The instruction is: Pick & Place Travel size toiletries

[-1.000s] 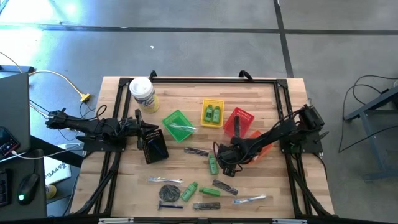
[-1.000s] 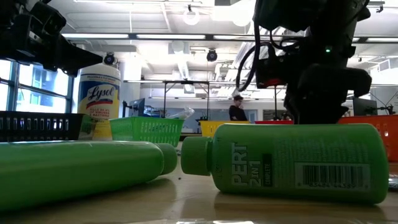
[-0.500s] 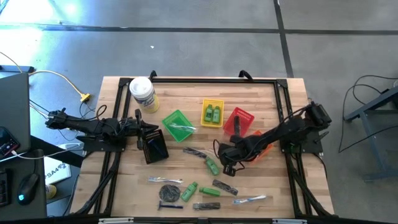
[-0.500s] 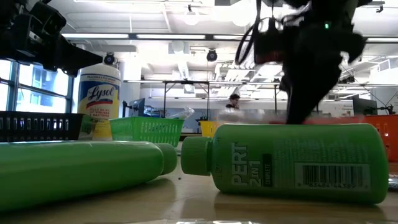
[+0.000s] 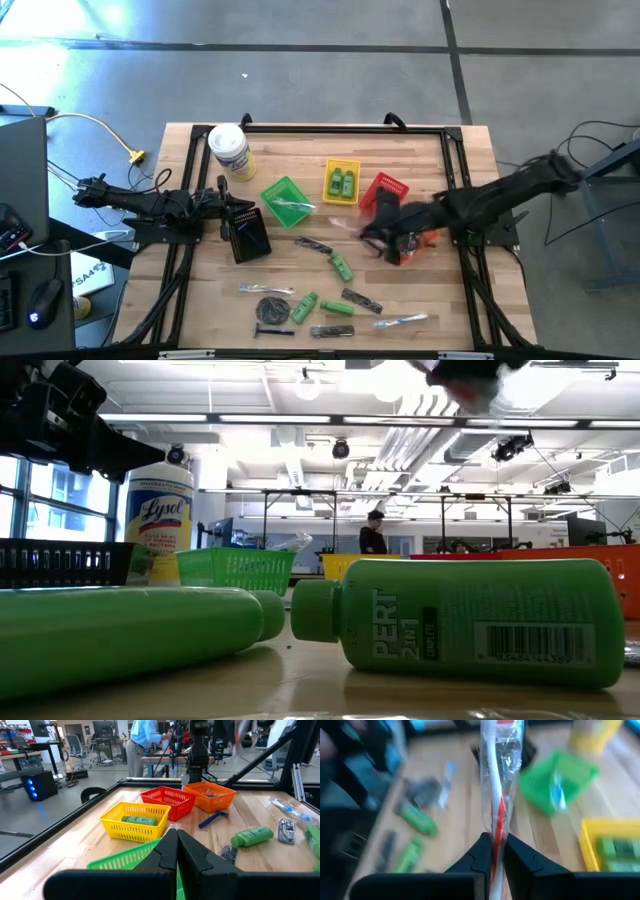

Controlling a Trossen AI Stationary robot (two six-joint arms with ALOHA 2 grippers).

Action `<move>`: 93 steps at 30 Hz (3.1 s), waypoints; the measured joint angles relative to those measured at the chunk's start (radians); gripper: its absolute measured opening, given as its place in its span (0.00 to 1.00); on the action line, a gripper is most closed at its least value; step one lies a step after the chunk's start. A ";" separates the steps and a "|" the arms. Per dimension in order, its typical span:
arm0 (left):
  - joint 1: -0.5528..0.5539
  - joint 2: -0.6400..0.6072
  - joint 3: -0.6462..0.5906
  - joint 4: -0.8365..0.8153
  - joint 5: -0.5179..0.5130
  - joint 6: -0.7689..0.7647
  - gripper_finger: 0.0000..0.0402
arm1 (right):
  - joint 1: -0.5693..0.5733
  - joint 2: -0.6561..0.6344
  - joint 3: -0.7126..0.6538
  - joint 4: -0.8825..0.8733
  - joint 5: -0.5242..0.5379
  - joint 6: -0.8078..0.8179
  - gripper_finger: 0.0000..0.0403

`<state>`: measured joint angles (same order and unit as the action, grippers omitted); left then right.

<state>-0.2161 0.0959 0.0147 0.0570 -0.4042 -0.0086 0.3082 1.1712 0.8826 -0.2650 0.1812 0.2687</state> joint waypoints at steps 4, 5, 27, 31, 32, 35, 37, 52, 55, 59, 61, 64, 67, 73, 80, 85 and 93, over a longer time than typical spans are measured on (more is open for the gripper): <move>0.000 0.000 0.000 0.000 0.000 0.000 0.00 | -0.016 -0.191 -0.145 0.188 -0.064 -0.051 0.04; 0.000 0.000 0.000 0.000 0.000 0.000 0.00 | -0.020 -0.236 -0.184 0.227 -0.065 -0.061 0.04; 0.000 0.000 0.000 0.000 0.000 -0.001 0.00 | -0.062 -0.865 -0.790 0.600 -0.038 -0.011 0.08; 0.000 0.000 0.000 0.000 0.000 -0.001 0.00 | -0.062 -0.886 -0.825 0.621 -0.042 -0.011 0.05; 0.000 0.000 0.000 0.000 0.000 -0.001 0.00 | -0.062 -0.886 -0.830 0.623 -0.042 -0.011 0.05; 0.000 0.000 0.000 0.000 0.000 -0.013 0.00 | -0.062 -0.885 -0.847 0.640 -0.042 -0.011 0.05; 0.000 0.000 0.000 0.000 0.000 -0.023 0.00 | -0.062 -0.886 -0.854 0.651 -0.042 -0.011 0.07; 0.000 0.000 0.000 0.000 0.000 -0.022 0.00 | -0.062 -0.879 -0.859 0.634 0.004 0.000 0.06; 0.000 0.000 0.000 0.000 0.000 -0.019 0.00 | -0.062 -0.849 -0.825 0.613 0.054 0.013 0.05; 0.000 0.000 0.000 0.005 0.000 -0.018 0.00 | -0.062 -0.750 -0.710 0.475 0.154 0.069 0.05; 0.000 0.000 0.000 0.010 0.000 -0.018 0.00 | -0.064 -0.681 -0.624 0.374 0.180 0.094 0.05; 0.000 0.000 0.000 0.029 0.000 -0.020 0.00 | -0.086 -0.546 -0.479 0.211 0.187 0.128 0.05; 0.000 0.000 0.000 0.047 0.000 -0.022 0.00 | -0.117 -0.391 -0.334 0.068 0.166 0.147 0.05; 0.000 0.000 0.000 0.055 0.000 -0.022 0.00 | -0.206 -0.089 -0.063 -0.120 0.062 0.112 0.05; 0.000 0.000 0.000 0.054 0.001 -0.023 0.00 | -0.281 0.216 0.219 -0.180 0.052 -0.062 0.05; 0.000 0.000 0.000 0.046 0.002 -0.027 0.00 | -0.324 0.417 0.438 -0.349 0.031 -0.106 0.05; 0.000 0.000 0.000 0.046 0.004 -0.053 0.00 | -0.348 0.694 0.757 -0.586 -0.011 -0.109 0.05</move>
<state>-0.2162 0.0956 0.0147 0.1032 -0.4002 -0.0612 -0.0402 1.8647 1.6397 -0.8514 0.1707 0.1596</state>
